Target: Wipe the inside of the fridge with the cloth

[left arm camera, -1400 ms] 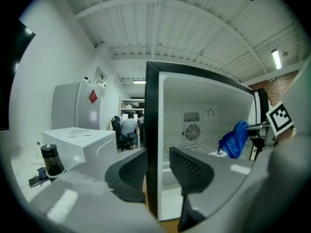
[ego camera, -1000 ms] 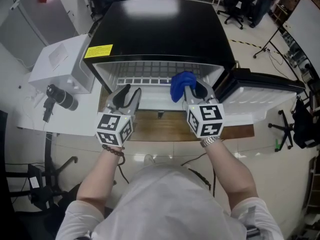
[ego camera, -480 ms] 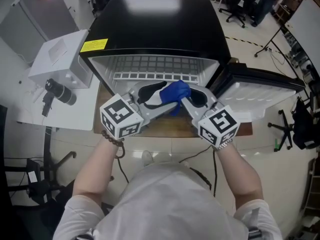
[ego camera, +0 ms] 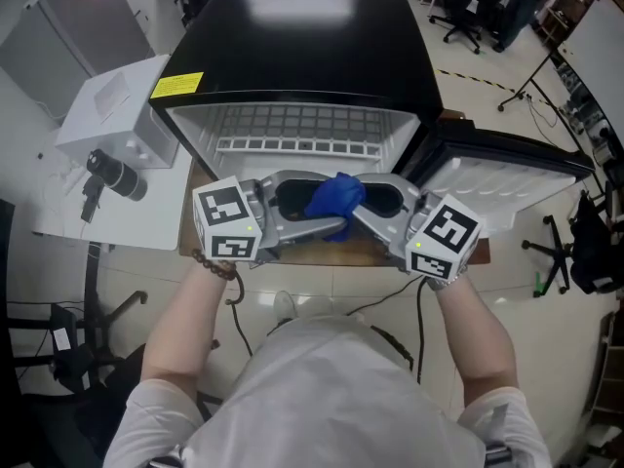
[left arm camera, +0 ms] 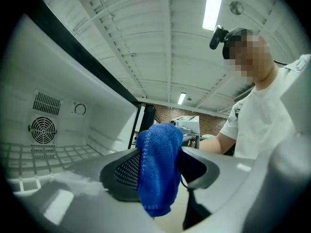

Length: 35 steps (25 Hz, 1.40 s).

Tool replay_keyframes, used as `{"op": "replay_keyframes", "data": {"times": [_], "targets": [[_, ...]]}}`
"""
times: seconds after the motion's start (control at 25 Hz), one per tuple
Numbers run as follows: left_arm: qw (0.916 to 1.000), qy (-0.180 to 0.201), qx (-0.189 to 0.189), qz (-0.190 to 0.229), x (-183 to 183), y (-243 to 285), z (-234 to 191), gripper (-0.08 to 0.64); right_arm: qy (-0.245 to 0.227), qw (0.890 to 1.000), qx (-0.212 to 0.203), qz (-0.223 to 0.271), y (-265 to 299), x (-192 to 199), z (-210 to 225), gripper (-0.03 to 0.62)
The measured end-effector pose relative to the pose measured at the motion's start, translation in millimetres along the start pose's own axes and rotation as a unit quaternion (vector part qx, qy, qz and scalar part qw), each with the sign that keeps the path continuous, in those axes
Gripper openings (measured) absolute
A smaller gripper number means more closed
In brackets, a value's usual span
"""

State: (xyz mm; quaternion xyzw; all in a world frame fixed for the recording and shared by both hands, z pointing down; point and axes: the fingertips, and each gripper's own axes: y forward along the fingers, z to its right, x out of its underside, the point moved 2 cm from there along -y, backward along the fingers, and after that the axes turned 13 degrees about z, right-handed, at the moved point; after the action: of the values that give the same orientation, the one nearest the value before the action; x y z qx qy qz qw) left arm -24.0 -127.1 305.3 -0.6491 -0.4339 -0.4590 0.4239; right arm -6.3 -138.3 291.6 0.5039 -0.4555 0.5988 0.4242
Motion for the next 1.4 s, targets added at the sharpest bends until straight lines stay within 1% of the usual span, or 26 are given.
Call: {"op": "replay_keyframes", "data": {"times": [0.2, 0.4, 0.48, 0.56, 0.64, 0.68, 0.88, 1.04, 1.16, 1.2, 1.32, 1.4], "targets": [[1.0, 0.006, 0.004, -0.001, -1.5, -8.5, -1.1, 0.2, -0.001, 1.0, -0.006, -0.003, 5.2, -1.9, -2.3, 0.044], [0.9999, 0.011, 0.011, 0.002, -0.7, 2.5, 5.2, 0.155, -0.002, 1.0, -0.015, -0.012, -9.2, -7.9, -1.6, 0.044], [0.9998, 0.016, 0.009, 0.003, -1.6, -1.0, 3.9, 0.143, -0.005, 1.0, -0.014, -0.017, -6.3, -8.1, -1.6, 0.044], [0.9997, 0.025, -0.002, 0.004, -2.9, -5.8, -0.2, 0.125, -0.011, 1.0, -0.005, -0.018, -3.4, -8.5, 0.2, 0.044], [0.9991, 0.037, -0.02, 0.005, -3.7, -6.6, -4.9, 0.081, -0.019, 1.0, 0.01, -0.022, -5.1, -8.8, 3.7, 0.048], [0.9987, 0.043, -0.028, 0.005, -3.6, -5.2, -6.6, 0.077, -0.024, 0.999, 0.019, -0.024, -6.8, -8.5, 5.7, 0.048], [0.9943, 0.089, -0.06, -0.008, 0.8, 8.8, -11.4, 0.068, -0.042, 0.997, 0.059, -0.034, -18.9, -5.7, 16.0, 0.048], [0.9899, 0.114, -0.084, -0.004, 0.3, 9.5, -16.2, 0.066, -0.049, 0.994, 0.088, -0.037, -19.4, -3.8, 20.9, 0.052], [0.9867, 0.126, -0.103, 0.002, -1.5, 11.1, -19.3, 0.066, -0.055, 0.992, 0.102, -0.042, -25.4, -2.9, 22.9, 0.065], [0.986, 0.128, -0.106, 0.004, -2.6, 11.1, -20.7, 0.066, -0.056, 0.992, 0.104, -0.044, -27.2, -2.9, 22.9, 0.08], [0.9834, 0.136, -0.12, 0.008, -5.7, 12.0, -25.4, 0.066, -0.059, 0.991, 0.107, -0.047, -31.0, -3.0, 22.7, 0.091], [0.9808, 0.14, -0.135, 0.015, -7.4, 13.5, -29.6, 0.066, -0.06, 0.99, 0.115, -0.048, -34.8, -2.7, 23.2, 0.095]]}}
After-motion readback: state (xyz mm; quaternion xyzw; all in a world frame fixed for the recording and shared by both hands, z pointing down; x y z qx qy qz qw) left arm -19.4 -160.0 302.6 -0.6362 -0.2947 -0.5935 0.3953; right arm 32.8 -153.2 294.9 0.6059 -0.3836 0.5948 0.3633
